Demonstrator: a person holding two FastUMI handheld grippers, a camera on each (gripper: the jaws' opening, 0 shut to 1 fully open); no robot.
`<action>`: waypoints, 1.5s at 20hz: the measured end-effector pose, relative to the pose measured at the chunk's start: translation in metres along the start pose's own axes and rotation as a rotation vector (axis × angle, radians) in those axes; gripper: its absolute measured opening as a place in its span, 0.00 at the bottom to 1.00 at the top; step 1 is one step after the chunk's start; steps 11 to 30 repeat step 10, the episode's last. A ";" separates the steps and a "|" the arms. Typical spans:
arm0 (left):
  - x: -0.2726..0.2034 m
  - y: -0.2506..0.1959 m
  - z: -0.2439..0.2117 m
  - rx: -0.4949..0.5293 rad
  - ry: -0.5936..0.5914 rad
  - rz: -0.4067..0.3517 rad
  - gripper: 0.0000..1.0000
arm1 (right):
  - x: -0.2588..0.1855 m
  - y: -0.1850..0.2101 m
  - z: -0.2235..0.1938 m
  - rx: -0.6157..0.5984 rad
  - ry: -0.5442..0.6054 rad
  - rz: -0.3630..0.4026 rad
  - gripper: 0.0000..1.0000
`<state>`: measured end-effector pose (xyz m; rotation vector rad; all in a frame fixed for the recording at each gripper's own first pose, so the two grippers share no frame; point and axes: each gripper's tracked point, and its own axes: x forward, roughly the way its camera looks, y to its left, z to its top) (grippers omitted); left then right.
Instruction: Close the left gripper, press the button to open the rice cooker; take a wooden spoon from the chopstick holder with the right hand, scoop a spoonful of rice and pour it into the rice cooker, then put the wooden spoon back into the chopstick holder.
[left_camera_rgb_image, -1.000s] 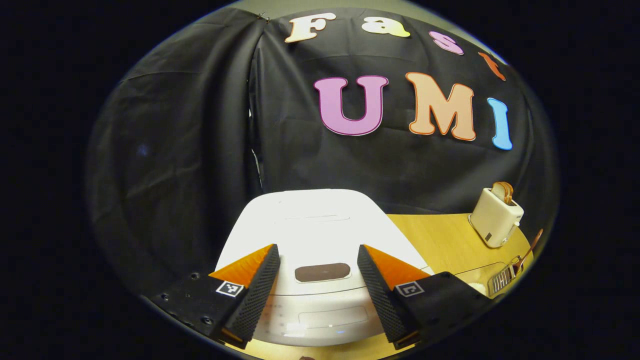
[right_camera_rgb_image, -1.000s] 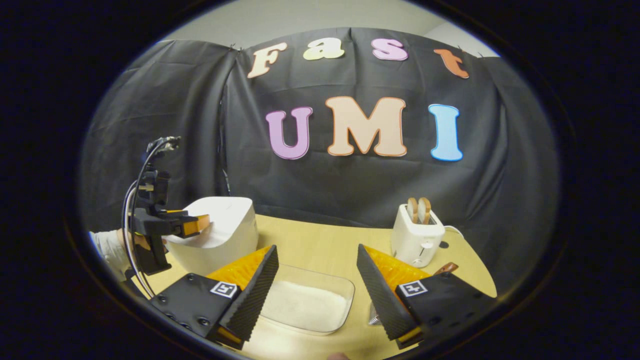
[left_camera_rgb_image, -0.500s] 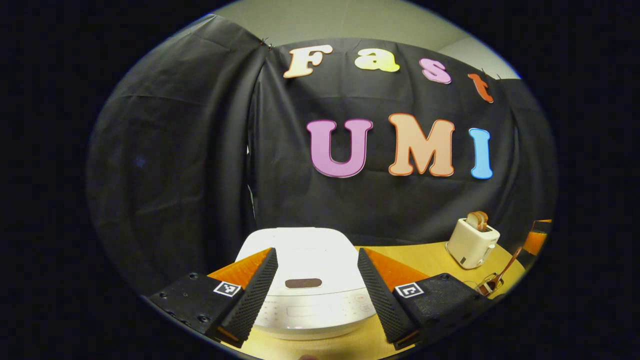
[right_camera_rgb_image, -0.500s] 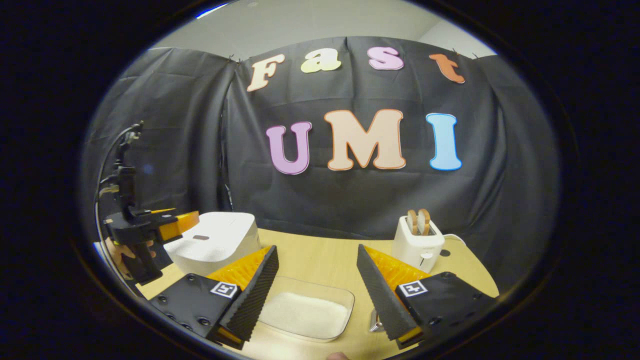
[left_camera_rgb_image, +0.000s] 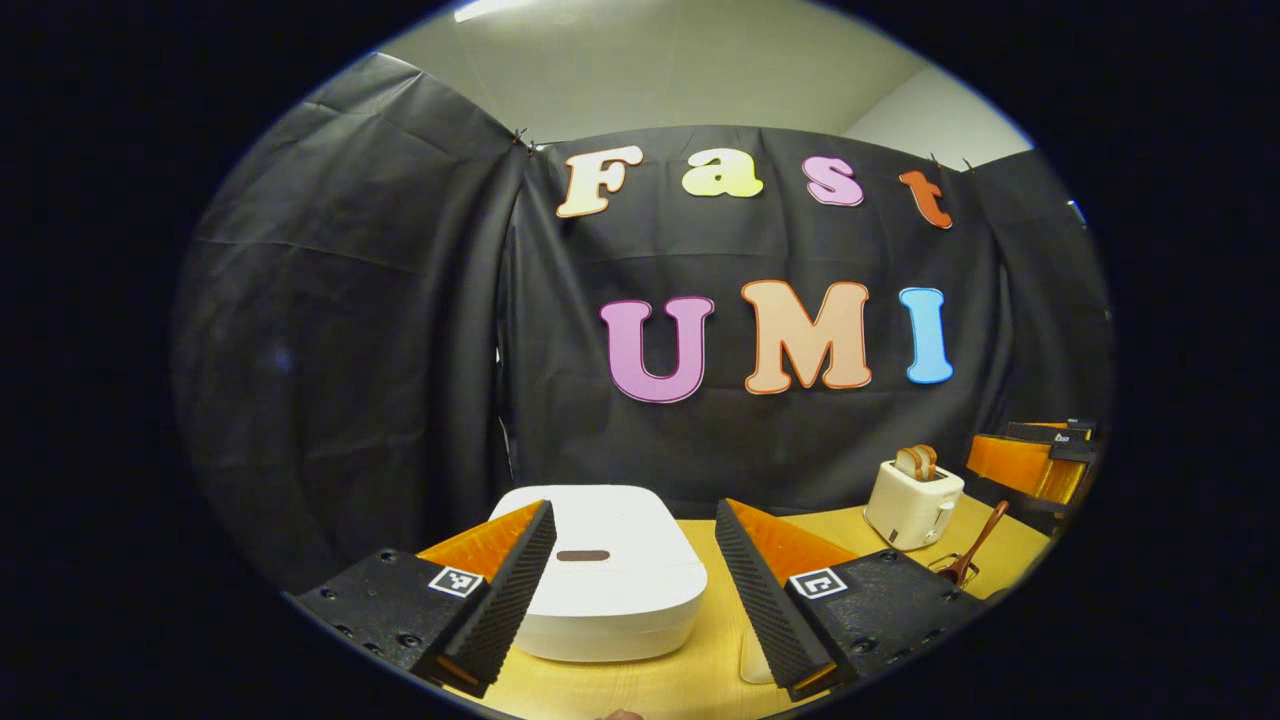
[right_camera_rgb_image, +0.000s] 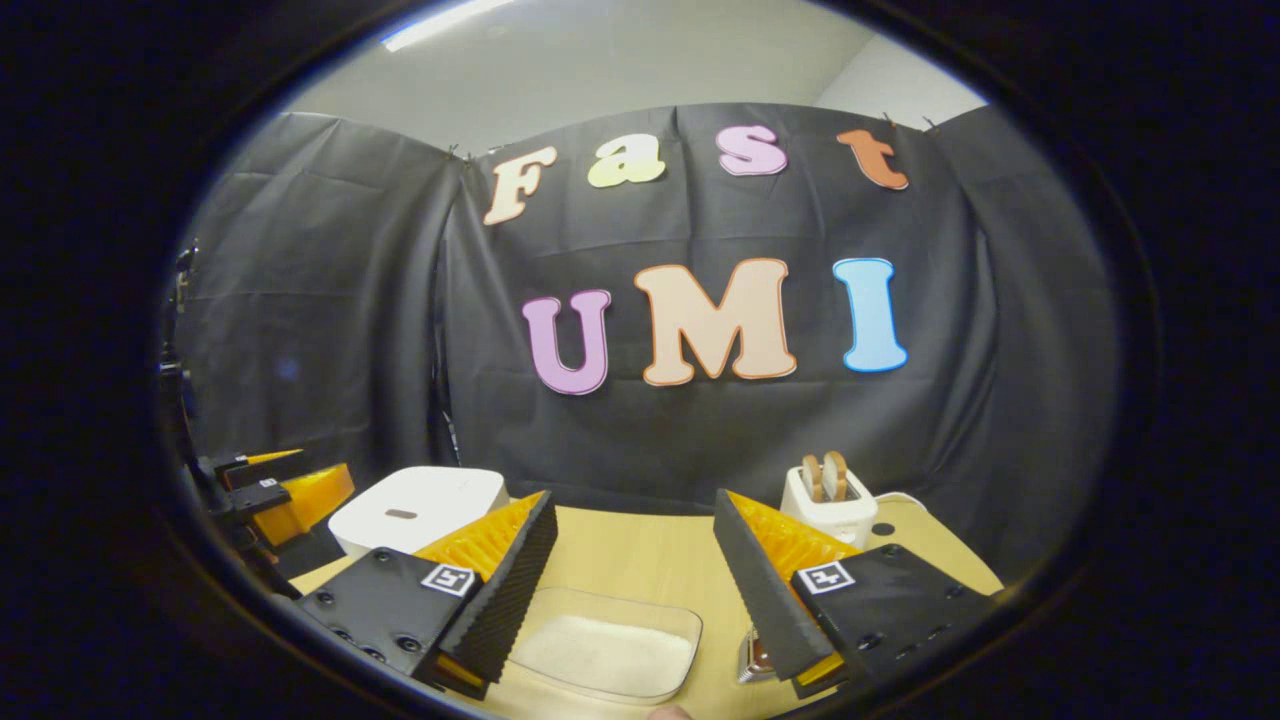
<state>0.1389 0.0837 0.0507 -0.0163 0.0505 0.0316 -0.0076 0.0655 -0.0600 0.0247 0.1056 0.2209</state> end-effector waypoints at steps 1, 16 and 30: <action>-0.003 -0.002 0.001 -0.005 -0.001 -0.001 0.95 | 0.000 -0.001 0.001 0.006 -0.005 -0.005 0.99; -0.003 -0.001 0.008 0.025 -0.017 0.018 0.95 | -0.004 -0.006 0.005 0.021 -0.027 -0.023 0.98; -0.003 -0.001 0.008 0.025 -0.017 0.018 0.95 | -0.004 -0.006 0.005 0.021 -0.027 -0.023 0.98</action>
